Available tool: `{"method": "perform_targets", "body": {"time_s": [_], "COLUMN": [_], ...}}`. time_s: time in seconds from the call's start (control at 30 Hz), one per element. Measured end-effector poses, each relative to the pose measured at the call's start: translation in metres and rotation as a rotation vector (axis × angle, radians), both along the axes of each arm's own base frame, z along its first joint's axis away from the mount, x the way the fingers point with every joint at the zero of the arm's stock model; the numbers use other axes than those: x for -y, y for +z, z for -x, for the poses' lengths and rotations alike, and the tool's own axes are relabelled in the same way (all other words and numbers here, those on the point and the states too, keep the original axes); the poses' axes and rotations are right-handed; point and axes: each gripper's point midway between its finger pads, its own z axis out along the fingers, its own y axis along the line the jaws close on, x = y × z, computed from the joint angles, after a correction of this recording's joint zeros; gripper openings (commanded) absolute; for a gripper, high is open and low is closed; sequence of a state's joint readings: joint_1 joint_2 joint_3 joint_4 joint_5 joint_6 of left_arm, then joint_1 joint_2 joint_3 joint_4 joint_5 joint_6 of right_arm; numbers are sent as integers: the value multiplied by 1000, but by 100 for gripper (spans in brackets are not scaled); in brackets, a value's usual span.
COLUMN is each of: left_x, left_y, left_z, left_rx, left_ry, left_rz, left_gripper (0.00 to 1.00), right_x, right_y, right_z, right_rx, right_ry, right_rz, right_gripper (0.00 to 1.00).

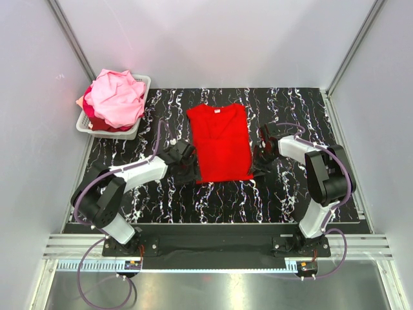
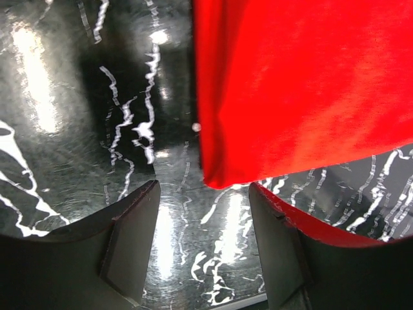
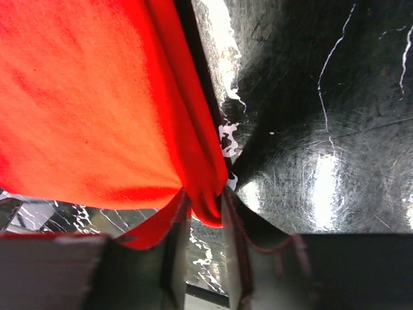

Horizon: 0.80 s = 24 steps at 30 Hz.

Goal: Fold and stack the t-shirts
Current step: Fold the tshirt

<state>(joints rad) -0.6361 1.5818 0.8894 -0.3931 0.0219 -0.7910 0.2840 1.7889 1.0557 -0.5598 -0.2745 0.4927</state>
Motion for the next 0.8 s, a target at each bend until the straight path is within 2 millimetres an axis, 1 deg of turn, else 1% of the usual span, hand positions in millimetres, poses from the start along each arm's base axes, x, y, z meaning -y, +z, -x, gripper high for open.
{"method": "perform_targets", "body": {"time_s": [0.07,0.2,0.47,0.67,0.8], "left_x": [-3,-7,1,1,2], "left_y": [-4,-10,-9,-8,-8], "left_z": [1,4,-4,-4,-7], "left_rx": [-1,-6,40,65,73], "left_ry": [10,28,33,48,61], "left_rz": [-10,-19,21,36,42], "left_gripper": [61,61,59,59,55], "right_x": [0,0,-1,-1,-2], "right_y": [-1,-1,-1,-1,-1], "right_z": [0,-1,-2,-2,-2], "right_rx": [2,10,23,30,35], "right_ry": [-2,-3,-3,-3,-3], "right_rz": [-2,-5,-12,-15,-17], "right_gripper": [27,25,22,21,21]}}
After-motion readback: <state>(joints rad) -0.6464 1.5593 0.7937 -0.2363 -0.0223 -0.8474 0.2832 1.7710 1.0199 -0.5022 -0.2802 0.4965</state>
